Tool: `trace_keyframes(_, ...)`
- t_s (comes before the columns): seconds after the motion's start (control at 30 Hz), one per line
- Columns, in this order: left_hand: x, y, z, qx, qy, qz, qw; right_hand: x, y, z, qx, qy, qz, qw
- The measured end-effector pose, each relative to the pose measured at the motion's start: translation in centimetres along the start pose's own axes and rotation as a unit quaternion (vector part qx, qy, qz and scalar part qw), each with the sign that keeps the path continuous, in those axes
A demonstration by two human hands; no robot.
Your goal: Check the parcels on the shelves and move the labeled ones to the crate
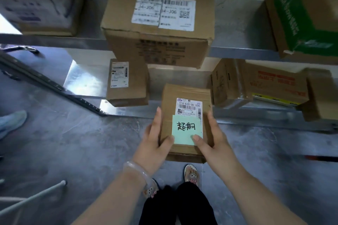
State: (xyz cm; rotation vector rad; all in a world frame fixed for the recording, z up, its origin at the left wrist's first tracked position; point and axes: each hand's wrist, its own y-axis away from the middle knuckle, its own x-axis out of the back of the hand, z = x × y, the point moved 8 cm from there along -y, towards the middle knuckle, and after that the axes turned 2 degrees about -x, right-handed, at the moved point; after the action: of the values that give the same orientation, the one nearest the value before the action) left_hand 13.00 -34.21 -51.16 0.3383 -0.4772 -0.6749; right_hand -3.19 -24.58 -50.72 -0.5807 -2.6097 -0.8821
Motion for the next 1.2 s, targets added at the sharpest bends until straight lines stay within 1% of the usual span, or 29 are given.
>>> trace_keyframes(0.13,4.7,4.0,0.0,-0.001,-0.028,0.03,0.999,-3.0,2.4,-4.5,0.041,0.068,-0.068,0.995)
trace_keyframes(0.23,9.5,7.0,1.1,0.014,-0.026,0.097,0.995,-5.6,3.4,-9.4,0.094,0.117,-0.115,0.982)
trace_keyframes(0.37,15.1,11.0,2.8,0.027,-0.058,0.185,0.981,-8.8,4.9,-16.3,0.168,0.152,-0.161,0.96)
trace_keyframes(0.5,19.2,15.3,4.1,0.023,-0.033,0.272,0.962,-11.4,6.8,-22.4,0.257,0.182,-0.216,0.924)
trace_keyframes(0.63,21.6,20.7,5.5,0.029,-0.016,0.384,0.923,-13.5,9.7,-27.5,0.349,0.198,-0.275,0.874)
trace_keyframes(0.73,21.3,26.1,5.6,0.053,0.01,0.466,0.883,-15.6,13.2,-29.7,0.416,0.209,-0.333,0.82)
trace_keyframes(0.9,17.6,36.1,5.5,0.108,0.053,0.596,0.794,-18.5,21.5,-30.0,0.493,0.2,-0.45,0.717)
trace_keyframes(1.07,12.0,46.0,6.3,0.152,0.063,0.698,0.697,-19.7,31.3,-28.3,0.549,0.188,-0.536,0.613)
trace_keyframes(1.2,6.1,54.2,7.1,0.189,0.075,0.772,0.602,-19.6,40.8,-26.1,0.584,0.186,-0.604,0.51)
